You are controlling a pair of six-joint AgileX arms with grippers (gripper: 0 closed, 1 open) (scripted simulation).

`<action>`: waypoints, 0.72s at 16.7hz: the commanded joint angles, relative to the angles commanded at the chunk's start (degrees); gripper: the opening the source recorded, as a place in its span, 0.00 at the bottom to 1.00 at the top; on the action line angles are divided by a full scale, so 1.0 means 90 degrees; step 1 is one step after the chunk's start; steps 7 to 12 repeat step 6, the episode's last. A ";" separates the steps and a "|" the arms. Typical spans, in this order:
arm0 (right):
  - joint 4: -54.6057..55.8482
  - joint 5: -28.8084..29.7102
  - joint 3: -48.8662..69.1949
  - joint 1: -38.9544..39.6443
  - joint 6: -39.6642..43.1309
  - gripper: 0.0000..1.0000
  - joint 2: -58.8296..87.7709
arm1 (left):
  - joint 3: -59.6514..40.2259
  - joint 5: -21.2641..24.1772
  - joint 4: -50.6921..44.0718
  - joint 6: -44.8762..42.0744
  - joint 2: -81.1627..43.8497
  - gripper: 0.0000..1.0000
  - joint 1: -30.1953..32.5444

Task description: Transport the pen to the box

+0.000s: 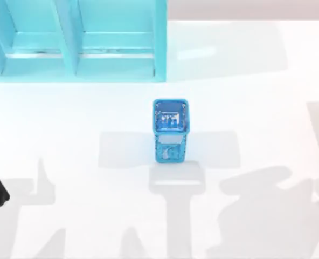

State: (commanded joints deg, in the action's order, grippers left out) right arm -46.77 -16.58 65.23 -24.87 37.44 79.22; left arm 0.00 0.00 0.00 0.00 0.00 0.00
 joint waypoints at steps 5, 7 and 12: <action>0.0000 0.0000 0.0000 0.0000 0.0000 1.00 0.0000 | 0.0000 0.0000 0.0000 0.0000 0.0000 1.00 0.0000; 0.0000 0.0000 0.0000 0.0000 0.0000 1.00 0.0000 | 0.0000 0.0000 0.0000 0.0000 0.0000 1.00 0.0000; 0.0000 0.0000 0.0000 0.0000 0.0000 1.00 0.0000 | 0.0000 0.0000 0.0000 0.0000 0.0000 1.00 0.0000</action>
